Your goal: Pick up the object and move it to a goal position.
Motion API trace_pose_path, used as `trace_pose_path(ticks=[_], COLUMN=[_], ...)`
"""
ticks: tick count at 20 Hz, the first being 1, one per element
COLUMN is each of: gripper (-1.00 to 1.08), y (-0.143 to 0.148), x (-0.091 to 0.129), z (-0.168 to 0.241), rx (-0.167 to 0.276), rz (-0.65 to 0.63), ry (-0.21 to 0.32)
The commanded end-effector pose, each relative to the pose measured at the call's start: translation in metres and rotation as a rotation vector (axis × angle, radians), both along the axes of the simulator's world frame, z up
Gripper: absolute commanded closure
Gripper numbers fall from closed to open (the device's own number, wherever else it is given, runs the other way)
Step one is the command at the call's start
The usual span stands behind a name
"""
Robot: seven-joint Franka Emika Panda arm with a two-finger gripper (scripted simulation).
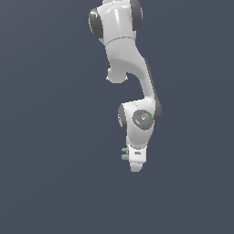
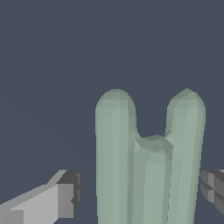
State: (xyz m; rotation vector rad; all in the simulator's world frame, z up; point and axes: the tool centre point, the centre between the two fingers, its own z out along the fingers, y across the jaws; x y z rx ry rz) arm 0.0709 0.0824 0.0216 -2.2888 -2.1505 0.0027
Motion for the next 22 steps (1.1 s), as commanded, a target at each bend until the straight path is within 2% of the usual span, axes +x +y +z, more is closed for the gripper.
trace_pose_path(ticks=[1, 3, 4, 16, 22], gripper=[-0.92, -0.92, 1.08, 1.08, 1.08], y=[0.0, 0.0, 0.0, 0.0, -0.007], x=[0.001, 0.002, 0.002, 0.002, 0.003], z=[-0.003, -0.003, -0.003, -0.002, 0.017], rx=[0.0, 0.0, 0.0, 0.0, 0.0], rz=[0.0, 0.0, 0.0, 0.0, 0.011], ry=[-0.002, -0.002, -0.002, -0.002, -0.008])
